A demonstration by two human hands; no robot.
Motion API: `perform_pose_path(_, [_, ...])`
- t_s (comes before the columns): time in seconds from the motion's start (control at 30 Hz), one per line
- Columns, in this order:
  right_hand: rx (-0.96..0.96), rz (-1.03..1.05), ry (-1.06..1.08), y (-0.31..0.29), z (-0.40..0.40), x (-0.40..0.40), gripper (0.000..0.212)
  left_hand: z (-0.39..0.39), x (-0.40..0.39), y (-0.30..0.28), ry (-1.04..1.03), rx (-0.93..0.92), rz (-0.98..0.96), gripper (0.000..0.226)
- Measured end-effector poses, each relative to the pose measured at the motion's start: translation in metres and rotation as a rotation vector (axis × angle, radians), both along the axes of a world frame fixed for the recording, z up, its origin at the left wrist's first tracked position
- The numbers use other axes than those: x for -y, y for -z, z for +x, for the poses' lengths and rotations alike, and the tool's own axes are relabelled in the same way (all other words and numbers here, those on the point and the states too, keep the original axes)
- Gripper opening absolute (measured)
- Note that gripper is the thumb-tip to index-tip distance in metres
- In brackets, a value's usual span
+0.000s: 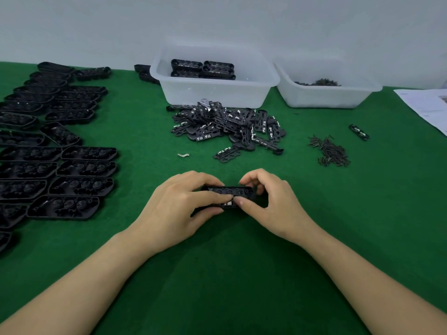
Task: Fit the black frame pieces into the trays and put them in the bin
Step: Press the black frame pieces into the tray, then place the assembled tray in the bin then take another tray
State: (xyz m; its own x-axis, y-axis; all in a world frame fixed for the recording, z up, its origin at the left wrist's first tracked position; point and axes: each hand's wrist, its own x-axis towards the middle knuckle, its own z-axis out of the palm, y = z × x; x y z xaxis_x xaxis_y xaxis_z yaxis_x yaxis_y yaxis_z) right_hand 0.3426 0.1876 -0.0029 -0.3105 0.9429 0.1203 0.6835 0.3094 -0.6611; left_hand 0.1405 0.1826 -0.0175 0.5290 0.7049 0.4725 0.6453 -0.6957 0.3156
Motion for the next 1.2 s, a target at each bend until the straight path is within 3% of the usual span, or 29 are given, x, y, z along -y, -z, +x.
perform_pose_path(0.27, [-0.032,-0.248,0.012,-0.009,0.001,-0.012,0.025,0.001,0.001,0.001,0.024,-0.004,0.022,0.022])
perform_pose_path(0.43, [-0.022,-0.060,0.067,0.000,-0.004,-0.010,0.026,0.000,-0.003,0.001,0.030,0.007,0.011,0.021])
perform_pose_path(0.6, [0.020,0.004,-0.122,0.002,0.009,-0.005,0.040,0.000,-0.004,0.003,0.042,0.027,-0.031,0.023])
perform_pose_path(0.77, [0.041,0.195,-0.114,0.005,0.007,-0.003,0.035,0.000,-0.005,0.004,0.027,0.051,-0.044,0.023])
perform_pose_path(1.0, [0.155,0.223,-0.115,0.000,0.004,-0.003,0.038,0.002,-0.005,-0.001,-0.002,0.107,-0.137,0.022])
perform_pose_path(1.1, [0.334,0.291,-0.198,-0.006,0.003,-0.008,0.034,0.002,-0.010,-0.002,-0.009,0.197,-0.227,0.024])
perform_pose_path(1.2, [0.382,0.205,-0.270,-0.020,0.002,-0.023,0.031,0.000,-0.012,-0.003,-0.031,0.333,-0.272,0.035])
